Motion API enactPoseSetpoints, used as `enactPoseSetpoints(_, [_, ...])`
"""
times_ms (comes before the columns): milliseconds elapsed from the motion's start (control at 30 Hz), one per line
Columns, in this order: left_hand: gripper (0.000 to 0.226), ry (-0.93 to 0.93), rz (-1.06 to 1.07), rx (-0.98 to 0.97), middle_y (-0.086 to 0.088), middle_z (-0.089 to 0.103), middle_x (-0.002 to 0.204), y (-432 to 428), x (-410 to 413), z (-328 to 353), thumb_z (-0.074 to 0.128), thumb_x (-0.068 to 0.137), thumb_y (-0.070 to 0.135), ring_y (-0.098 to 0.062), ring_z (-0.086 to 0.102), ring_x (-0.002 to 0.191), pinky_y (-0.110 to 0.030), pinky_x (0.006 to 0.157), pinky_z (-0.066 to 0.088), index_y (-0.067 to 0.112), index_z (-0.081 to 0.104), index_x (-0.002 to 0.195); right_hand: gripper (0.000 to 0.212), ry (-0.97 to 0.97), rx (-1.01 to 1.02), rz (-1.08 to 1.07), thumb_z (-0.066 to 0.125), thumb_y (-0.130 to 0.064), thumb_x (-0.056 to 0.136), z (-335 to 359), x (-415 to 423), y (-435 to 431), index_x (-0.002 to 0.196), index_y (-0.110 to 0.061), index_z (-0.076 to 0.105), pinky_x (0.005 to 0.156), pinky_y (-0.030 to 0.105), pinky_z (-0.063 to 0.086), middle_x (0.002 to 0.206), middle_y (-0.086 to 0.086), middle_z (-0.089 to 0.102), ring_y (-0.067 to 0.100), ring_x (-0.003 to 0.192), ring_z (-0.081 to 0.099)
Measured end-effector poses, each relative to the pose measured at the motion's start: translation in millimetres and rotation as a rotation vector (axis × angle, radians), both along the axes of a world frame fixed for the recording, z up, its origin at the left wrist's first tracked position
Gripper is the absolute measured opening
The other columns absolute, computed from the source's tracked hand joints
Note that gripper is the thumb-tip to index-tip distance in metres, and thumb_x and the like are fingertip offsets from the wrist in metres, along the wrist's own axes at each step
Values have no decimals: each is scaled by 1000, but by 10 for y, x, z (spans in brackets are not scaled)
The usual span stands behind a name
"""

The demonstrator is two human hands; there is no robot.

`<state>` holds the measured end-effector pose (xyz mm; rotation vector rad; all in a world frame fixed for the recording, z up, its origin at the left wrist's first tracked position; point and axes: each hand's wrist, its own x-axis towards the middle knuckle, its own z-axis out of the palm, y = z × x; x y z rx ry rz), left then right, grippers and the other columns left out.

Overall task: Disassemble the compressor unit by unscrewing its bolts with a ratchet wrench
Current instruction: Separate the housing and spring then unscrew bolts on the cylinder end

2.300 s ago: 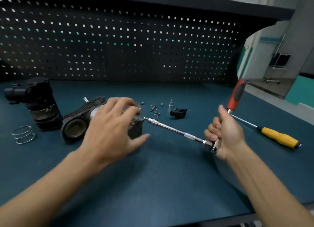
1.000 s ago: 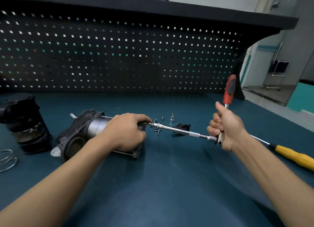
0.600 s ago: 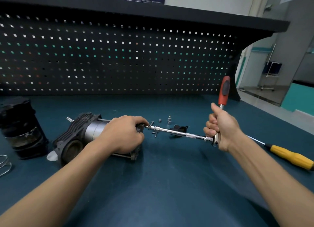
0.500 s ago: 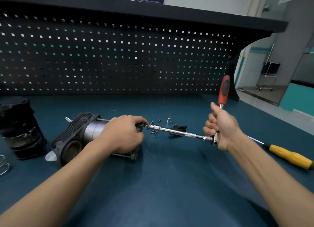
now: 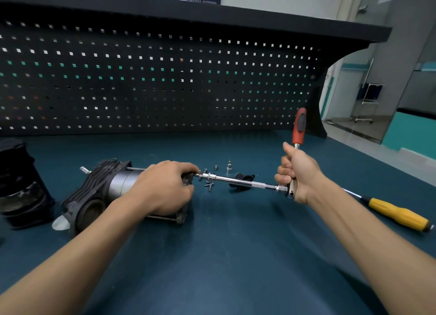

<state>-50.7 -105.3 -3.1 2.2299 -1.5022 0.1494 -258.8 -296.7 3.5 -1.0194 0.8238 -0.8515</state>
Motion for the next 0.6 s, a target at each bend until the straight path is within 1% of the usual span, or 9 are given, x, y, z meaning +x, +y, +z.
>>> enactPoseSetpoints(100, [41, -25, 0, -1, 18, 54, 86, -2, 11, -10, 57, 84, 32, -19, 58, 101, -29, 76, 40, 43, 60, 124, 44, -5, 25, -1, 53, -37, 103, 0, 81, -120, 68, -19, 33, 32, 21, 22, 44, -7, 27, 7, 35, 21])
enactPoseSetpoints(200, [40, -38, 9, 1, 17, 54, 89, -47, 30, -23, 56, 85, 34, -18, 55, 98, -29, 77, 39, 43, 58, 124, 35, 0, -4, -19, 56, -32, 102, 26, 162, -218, 76, -18, 36, 33, 20, 22, 47, -7, 30, 6, 36, 23])
enactPoseSetpoints(300, [41, -52, 24, -11, 13, 61, 100, -135, 48, -35, 53, 86, 36, -19, 56, 105, -31, 83, 45, 45, 55, 125, 36, 52, -71, -60, 58, -32, 100, 26, 236, -281, 74, -20, 36, 35, 22, 23, 48, -8, 30, 7, 37, 24])
enactPoseSetpoints(400, [43, -88, 23, -41, 12, 65, 108, -207, 47, -59, 52, 86, 36, -18, 55, 110, -32, 87, 47, 43, 55, 128, 43, 151, -262, -118, 57, -38, 98, -37, 317, -290, 68, -24, 29, 39, 27, 25, 47, -8, 24, 10, 35, 25])
enactPoseSetpoints(500, [44, -105, 22, -35, 13, 64, 117, -235, 68, -79, 51, 87, 38, -17, 52, 116, -33, 92, 46, 41, 53, 131, 49, 114, -458, -193, 55, -44, 98, -94, 333, -276, 65, -26, 23, 45, 30, 20, 48, -8, 21, 11, 38, 24])
enactPoseSetpoints(600, [44, -114, 25, -20, 13, 63, 122, -241, 79, -85, 50, 88, 41, -17, 50, 120, -35, 95, 46, 40, 52, 132, 51, 93, -551, -213, 53, -47, 99, -139, 304, -269, 63, -27, 22, 43, 31, 20, 47, -7, 23, 12, 38, 24])
